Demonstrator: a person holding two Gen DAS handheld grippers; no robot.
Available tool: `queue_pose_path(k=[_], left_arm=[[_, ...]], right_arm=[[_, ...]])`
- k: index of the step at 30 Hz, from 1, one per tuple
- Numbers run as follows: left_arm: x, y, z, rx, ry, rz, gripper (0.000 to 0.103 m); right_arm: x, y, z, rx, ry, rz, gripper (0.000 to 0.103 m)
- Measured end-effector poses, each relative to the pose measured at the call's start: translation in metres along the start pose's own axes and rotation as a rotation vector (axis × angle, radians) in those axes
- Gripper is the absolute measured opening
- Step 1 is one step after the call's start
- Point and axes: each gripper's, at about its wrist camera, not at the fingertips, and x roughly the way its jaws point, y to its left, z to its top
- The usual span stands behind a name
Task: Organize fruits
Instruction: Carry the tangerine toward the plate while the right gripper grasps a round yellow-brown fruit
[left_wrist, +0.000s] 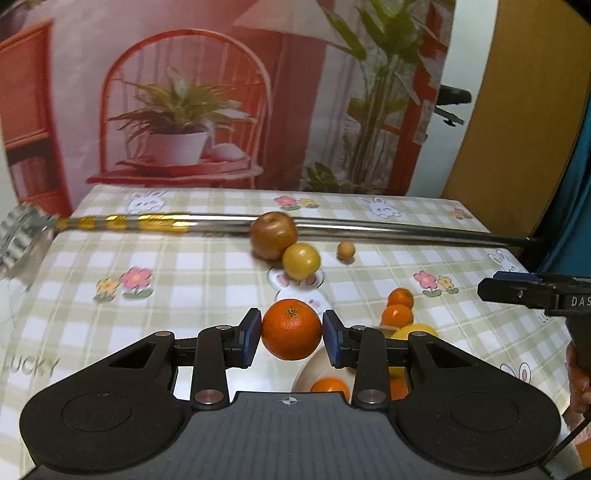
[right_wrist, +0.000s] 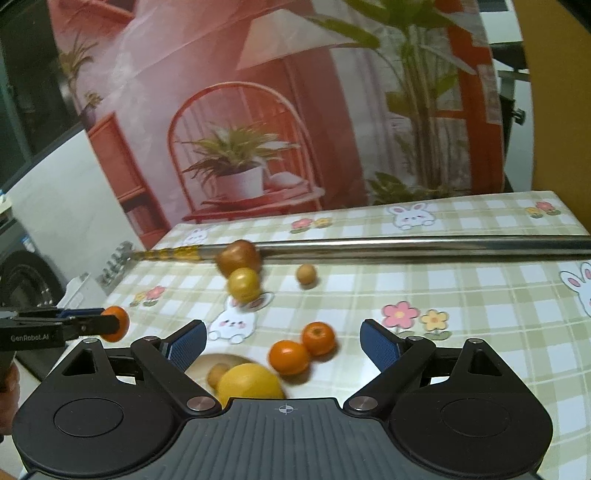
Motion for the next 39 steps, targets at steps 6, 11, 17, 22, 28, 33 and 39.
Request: queue_pose_path(k=[6, 11, 17, 22, 28, 33, 39], left_arm=[[-0.013, 0.017, -0.015, -0.038, -0.014, 0.023, 0.038], [-0.015, 0.025, -0.020, -0.065, -0.036, 0.024, 0.038], [-0.008, 0.029, -0.019, -0.077, -0.048, 0.035, 0.038], [0.001, 0.032, -0.017, -0.085, -0.047, 0.036, 0.038], [0.010, 0.034, -0.017, -0.089, -0.035, 0.019, 0.038], [0.014, 0.033, -0.015, -0.072, -0.033, 0.022, 0.038], [0.015, 0.033, -0.014, -0.073, -0.031, 0.003, 0.038]], right_arm=[[0.011, 0.027, 0.004, -0.053, 0.029, 0.027, 0.086], [0.035, 0.047, 0.023, -0.138, 0.032, 0.072, 0.080], [0.085, 0.058, 0.052, -0.221, 0.037, 0.100, 0.070], [0.137, 0.062, 0.062, -0.250, 0.103, 0.102, 0.067], [0.185, 0.066, 0.057, -0.258, 0.184, 0.088, 0.062], [0.208, 0.063, 0.056, -0.238, 0.224, 0.072, 0.058], [0.224, 0.061, 0.062, -0.237, 0.273, 0.044, 0.050]])
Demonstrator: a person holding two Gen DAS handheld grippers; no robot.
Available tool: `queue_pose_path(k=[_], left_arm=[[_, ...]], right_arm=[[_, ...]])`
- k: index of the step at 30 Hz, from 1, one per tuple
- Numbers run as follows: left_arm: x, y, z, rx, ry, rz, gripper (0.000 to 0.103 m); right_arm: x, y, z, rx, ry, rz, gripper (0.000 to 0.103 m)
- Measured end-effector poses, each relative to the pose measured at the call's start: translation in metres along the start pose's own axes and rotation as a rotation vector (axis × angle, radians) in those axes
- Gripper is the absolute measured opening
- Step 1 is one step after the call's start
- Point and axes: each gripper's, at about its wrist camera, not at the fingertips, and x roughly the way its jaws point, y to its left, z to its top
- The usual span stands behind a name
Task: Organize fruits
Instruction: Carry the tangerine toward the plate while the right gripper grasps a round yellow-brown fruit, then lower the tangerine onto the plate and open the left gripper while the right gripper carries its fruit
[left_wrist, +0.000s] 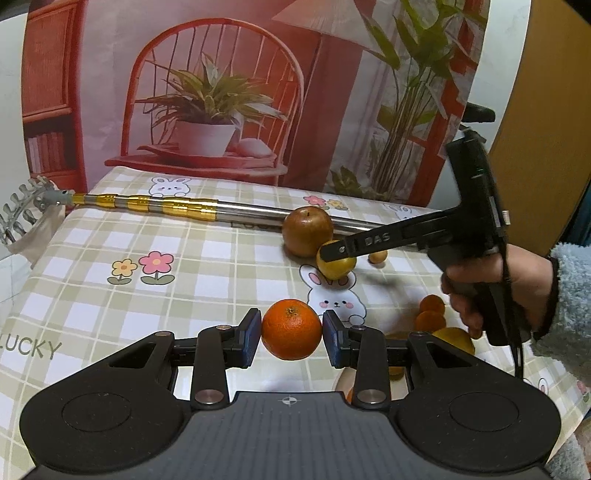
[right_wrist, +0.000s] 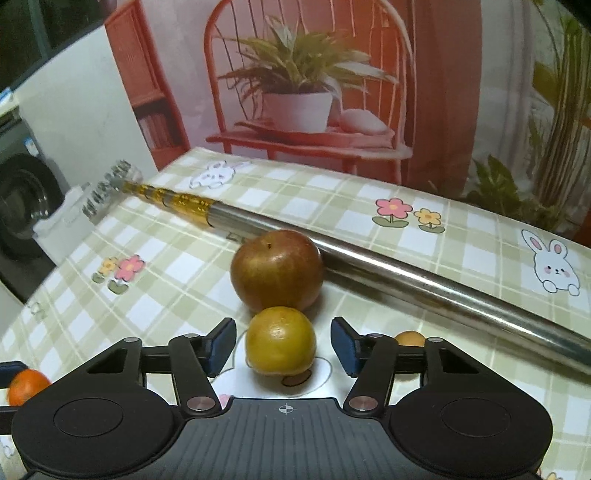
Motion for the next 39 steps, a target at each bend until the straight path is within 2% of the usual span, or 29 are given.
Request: queue_pose_path(k=[6, 11, 16, 21, 25, 28, 29, 34, 36, 39], left_arm=[[0.002, -0.003, 0.001, 0.016, 0.005, -0.008, 0.038], [0.001, -0.006, 0.001, 0.027, -0.007, -0.019, 0.036], [0.010, -0.006, 0.001, 0.027, 0.014, -0.030, 0.036], [0.005, 0.014, -0.001, -0.047, 0.048, -0.074, 0.037], [-0.009, 0.033, -0.016, -0.123, 0.092, -0.105, 0.039], [-0.023, 0.044, -0.035, -0.179, 0.128, -0.129, 0.050], [-0.027, 0.044, -0.042, -0.179, 0.135, -0.126, 0.055], [-0.026, 0.031, -0.049, -0.084, 0.156, -0.100, 0.056], [-0.019, 0.028, -0.045, -0.077, 0.157, -0.107, 0.056], [-0.007, 0.028, -0.043, -0.086, 0.178, -0.078, 0.056]], right_arm=[[0.012, 0.000, 0.004, 0.003, 0.056, 0.011, 0.042], [0.010, 0.005, 0.001, -0.023, 0.059, 0.010, 0.041], [-0.002, 0.005, -0.005, -0.030, 0.042, 0.037, 0.041], [-0.027, 0.002, -0.011, -0.011, -0.005, 0.078, 0.041], [-0.054, 0.005, -0.023, -0.006, -0.054, 0.120, 0.041], [-0.076, 0.006, -0.036, 0.019, -0.097, 0.158, 0.041], [-0.083, 0.005, -0.041, 0.030, -0.110, 0.173, 0.041], [-0.110, 0.004, -0.062, 0.084, -0.159, 0.192, 0.041], [-0.119, 0.006, -0.069, 0.091, -0.172, 0.192, 0.041], [-0.133, 0.008, -0.083, 0.098, -0.194, 0.188, 0.041]])
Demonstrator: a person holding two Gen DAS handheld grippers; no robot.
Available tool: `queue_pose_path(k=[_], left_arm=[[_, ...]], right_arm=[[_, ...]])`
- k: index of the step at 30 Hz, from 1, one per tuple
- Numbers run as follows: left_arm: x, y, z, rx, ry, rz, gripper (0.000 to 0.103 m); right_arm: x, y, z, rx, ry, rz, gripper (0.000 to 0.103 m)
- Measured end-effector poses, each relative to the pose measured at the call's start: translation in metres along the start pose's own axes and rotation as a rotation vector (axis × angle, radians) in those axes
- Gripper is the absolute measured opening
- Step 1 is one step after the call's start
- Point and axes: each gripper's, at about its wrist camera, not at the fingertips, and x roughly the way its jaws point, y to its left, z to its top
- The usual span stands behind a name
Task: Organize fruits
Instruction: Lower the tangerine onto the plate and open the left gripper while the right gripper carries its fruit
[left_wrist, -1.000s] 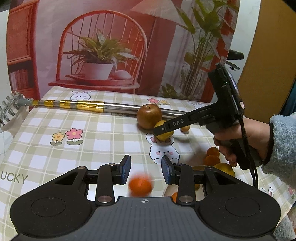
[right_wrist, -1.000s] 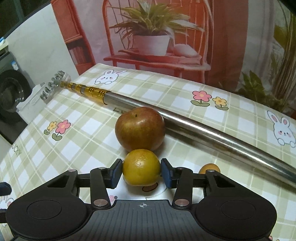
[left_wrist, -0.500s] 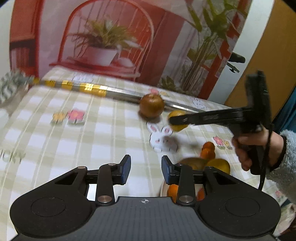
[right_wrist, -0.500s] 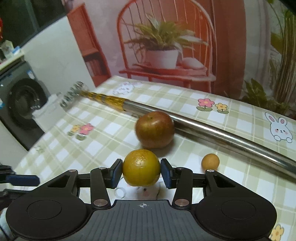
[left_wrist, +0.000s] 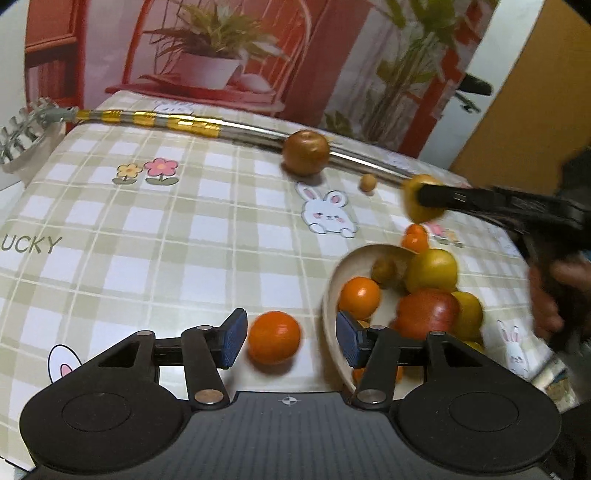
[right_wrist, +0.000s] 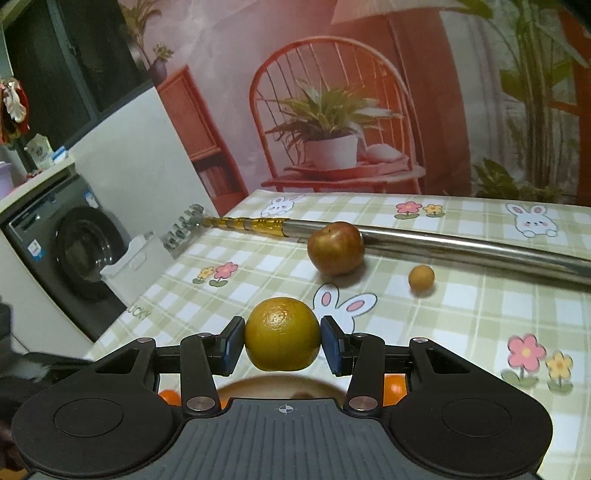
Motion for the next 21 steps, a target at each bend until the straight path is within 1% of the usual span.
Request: queue_pose_path(k=[5, 9, 10, 12, 13, 14, 17, 21], left_arm=[[0.008, 0.000, -0.003, 0.008, 0.037, 0.028, 0.055], [0.015, -0.002, -0.004, 0.018, 0.058, 0.044, 0.055], [0.017, -0.003, -0.004, 0.020, 0.066, 0.049, 0.055], [0.022, -0.003, -0.004, 0.025, 0.077, 0.061, 0.050], [0.022, -0.004, -0.005, 0.027, 0.077, 0.060, 0.047], [0.022, -0.004, -0.005, 0.028, 0.074, 0.055, 0.039], [0.020, -0.006, -0.004, 0.041, 0.054, 0.073, 0.039], [0.012, -0.007, 0.002, 0.032, 0.023, 0.043, 0.039]], right_arm=[[-0.024, -0.001, -0.019, 0.031, -0.029, -0.009, 0.041], [-0.032, -0.005, -0.029, 0.067, -0.033, -0.008, 0.041], [-0.033, -0.006, -0.030, 0.072, -0.034, -0.006, 0.041], [-0.035, -0.005, -0.033, 0.066, -0.035, -0.008, 0.041], [-0.037, -0.004, -0.033, 0.059, -0.036, -0.010, 0.041], [-0.037, -0.003, -0.034, 0.054, -0.037, -0.011, 0.041], [-0.038, -0.002, -0.035, 0.058, -0.040, -0.006, 0.041], [-0.037, -0.003, -0.036, 0.056, -0.037, -0.012, 0.041]])
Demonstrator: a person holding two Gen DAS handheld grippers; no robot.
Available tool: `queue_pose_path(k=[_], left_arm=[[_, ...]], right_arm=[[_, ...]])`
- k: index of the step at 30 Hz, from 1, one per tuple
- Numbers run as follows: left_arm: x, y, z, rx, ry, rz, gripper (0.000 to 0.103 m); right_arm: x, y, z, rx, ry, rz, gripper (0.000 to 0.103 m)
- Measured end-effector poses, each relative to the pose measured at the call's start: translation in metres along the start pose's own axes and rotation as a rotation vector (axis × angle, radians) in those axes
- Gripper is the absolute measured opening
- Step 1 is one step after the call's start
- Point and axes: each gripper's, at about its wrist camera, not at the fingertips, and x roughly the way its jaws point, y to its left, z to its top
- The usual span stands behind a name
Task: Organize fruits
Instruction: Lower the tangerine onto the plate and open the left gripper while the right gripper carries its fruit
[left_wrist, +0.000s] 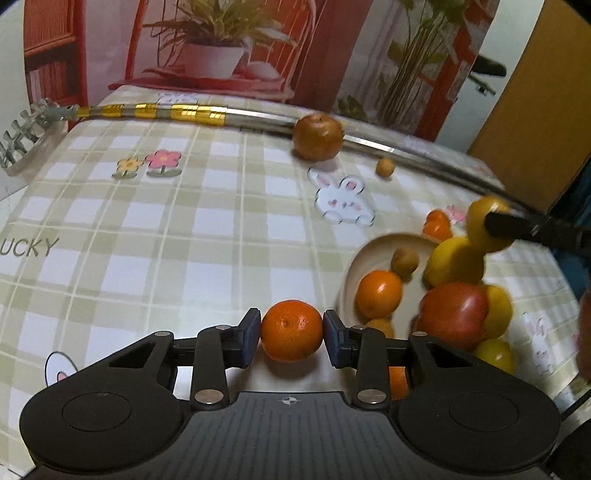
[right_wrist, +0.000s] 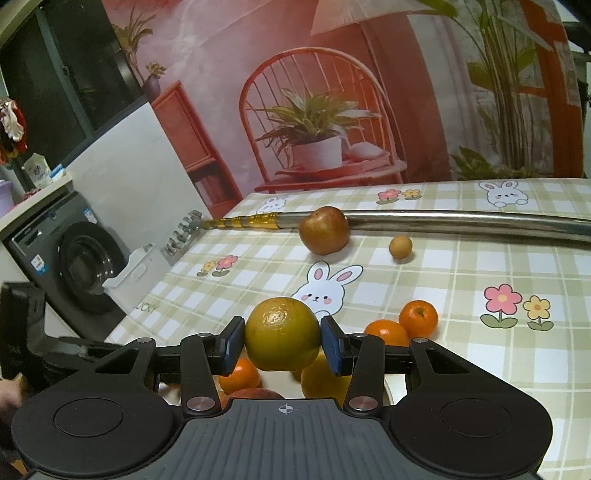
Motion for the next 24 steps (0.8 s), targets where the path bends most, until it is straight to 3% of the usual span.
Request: queue_pose_path(k=[12, 20, 24], left_arm=[[0.021, -0.049, 0.037, 0.124, -0.057, -0.123, 0.039], [0.055, -0.069, 0.045, 0.183, 0.005, -0.149, 0.039], [0.064, -0.066, 0.045, 0.159, 0.034, -0.159, 0.039]], right_arm=[[-0.002, -0.003, 0.000, -0.003, -0.011, -0.025, 0.041], [-0.002, -0.008, -0.004, 0.007, -0.008, -0.034, 0.041], [-0.004, -0.009, -0.006, 0.013, -0.005, -0.035, 0.041]])
